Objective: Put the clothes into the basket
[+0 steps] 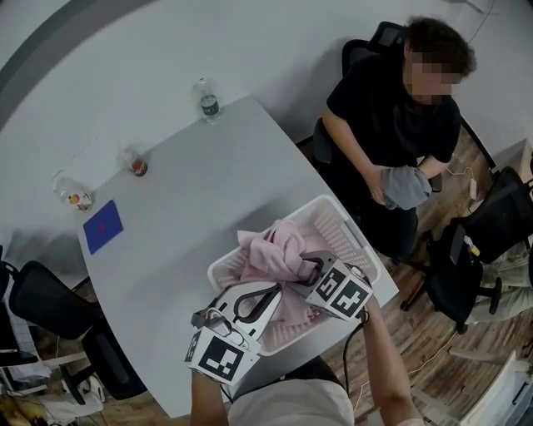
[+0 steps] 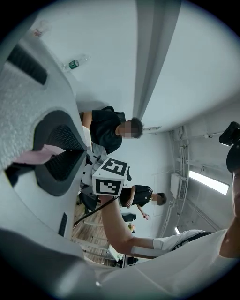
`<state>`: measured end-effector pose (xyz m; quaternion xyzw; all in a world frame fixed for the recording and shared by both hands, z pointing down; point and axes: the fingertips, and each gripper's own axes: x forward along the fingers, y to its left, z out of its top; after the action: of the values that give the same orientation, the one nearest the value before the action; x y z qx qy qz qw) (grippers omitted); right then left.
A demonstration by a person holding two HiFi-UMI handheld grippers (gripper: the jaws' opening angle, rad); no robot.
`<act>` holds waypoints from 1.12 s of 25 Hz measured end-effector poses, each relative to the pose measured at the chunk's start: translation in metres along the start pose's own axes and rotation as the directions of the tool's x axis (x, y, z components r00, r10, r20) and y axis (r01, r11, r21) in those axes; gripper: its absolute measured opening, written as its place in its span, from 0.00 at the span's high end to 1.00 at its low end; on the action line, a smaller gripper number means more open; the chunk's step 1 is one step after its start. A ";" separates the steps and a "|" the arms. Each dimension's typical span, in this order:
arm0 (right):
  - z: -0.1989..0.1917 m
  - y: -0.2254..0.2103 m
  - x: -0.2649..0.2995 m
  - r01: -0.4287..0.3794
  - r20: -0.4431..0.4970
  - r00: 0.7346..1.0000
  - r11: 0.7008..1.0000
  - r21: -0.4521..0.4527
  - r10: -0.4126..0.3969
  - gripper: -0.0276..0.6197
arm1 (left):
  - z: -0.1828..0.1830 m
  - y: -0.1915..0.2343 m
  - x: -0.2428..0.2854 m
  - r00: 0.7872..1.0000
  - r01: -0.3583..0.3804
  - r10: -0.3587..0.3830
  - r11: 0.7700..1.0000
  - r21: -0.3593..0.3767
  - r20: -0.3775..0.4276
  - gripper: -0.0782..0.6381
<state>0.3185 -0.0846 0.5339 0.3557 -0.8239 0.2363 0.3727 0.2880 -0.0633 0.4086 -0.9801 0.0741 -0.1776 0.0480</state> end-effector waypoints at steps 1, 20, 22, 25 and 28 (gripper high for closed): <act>-0.002 0.000 0.003 -0.003 -0.015 1.000 1.000 -0.009 0.003 0.68 | -0.004 -0.001 0.001 1.000 0.003 -0.003 1.000 -0.002 -0.004 0.89; -0.032 0.005 0.053 -0.095 -0.205 0.977 0.984 -0.153 0.063 0.67 | -0.034 0.000 0.001 0.999 0.007 -0.007 1.000 -0.018 -0.044 0.89; -0.035 0.005 0.056 -0.095 -0.206 0.977 0.983 -0.156 0.062 0.66 | -0.035 0.000 0.000 0.999 0.008 -0.009 0.999 -0.033 -0.049 0.89; -0.039 0.005 0.062 -0.099 -0.224 0.972 0.983 -0.153 0.063 0.65 | -0.037 0.000 -0.001 0.998 0.008 -0.011 0.999 -0.050 -0.057 0.89; -0.043 0.004 0.067 -0.112 -0.248 0.966 0.981 -0.160 0.069 0.65 | -0.042 0.000 0.000 0.998 0.011 -0.014 0.999 -0.044 -0.060 0.89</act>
<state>0.3026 -0.0815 0.6120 0.2525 -0.8053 0.2221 0.4882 0.2727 -0.0657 0.4476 -0.9756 0.0733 -0.2057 0.0233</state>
